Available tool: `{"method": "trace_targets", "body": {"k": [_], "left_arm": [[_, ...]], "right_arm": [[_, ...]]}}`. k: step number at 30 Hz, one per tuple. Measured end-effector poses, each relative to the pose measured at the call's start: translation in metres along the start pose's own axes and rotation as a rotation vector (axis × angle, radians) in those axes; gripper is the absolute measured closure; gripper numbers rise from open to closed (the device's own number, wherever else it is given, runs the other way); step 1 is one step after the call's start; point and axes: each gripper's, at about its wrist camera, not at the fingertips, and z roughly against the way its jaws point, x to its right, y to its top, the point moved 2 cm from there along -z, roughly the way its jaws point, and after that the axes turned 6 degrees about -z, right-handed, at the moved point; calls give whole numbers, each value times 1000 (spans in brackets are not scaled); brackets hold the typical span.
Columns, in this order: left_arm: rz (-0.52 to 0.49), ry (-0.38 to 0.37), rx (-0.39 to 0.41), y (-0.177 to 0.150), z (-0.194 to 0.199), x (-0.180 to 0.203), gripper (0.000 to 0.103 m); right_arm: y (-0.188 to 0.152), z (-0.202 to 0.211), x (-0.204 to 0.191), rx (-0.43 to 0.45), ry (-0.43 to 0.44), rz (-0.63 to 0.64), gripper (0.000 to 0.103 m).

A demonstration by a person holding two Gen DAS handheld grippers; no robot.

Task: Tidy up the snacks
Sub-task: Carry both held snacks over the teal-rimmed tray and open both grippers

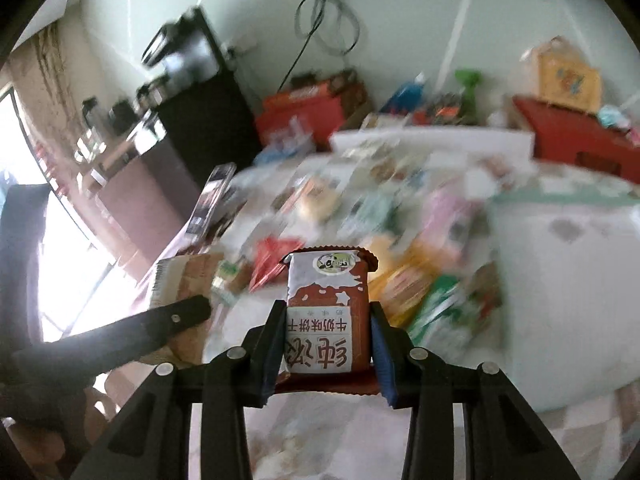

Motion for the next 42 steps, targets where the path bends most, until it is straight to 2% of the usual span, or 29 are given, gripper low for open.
{"method": "trace_targets", "body": {"k": [5, 14, 22, 27, 33, 36, 39, 42], "left_arm": [[-54, -71, 42, 18, 5, 43, 64], [-255, -195, 86, 32, -3, 150, 64], [-450, -281, 56, 15, -31, 235, 64], [-531, -303, -5, -4, -57, 271, 64], [-570, -308, -42, -17, -71, 282, 63], [-572, -291, -32, -16, -70, 280, 61], [-558, -289, -23, -14, -65, 273, 45], [-543, -282, -11, -10, -60, 264, 39]], "right_arm": [[20, 21, 38, 84, -78, -84, 61], [42, 63, 136, 209, -264, -296, 61], [35, 107, 229, 279, -471, -521, 61], [24, 113, 266, 266, -511, -627, 61], [18, 103, 275, 225, -526, -643, 60], [21, 101, 267, 227, -535, -608, 60], [24, 100, 262, 226, -535, -581, 60], [25, 98, 259, 217, -541, -573, 57]]}}
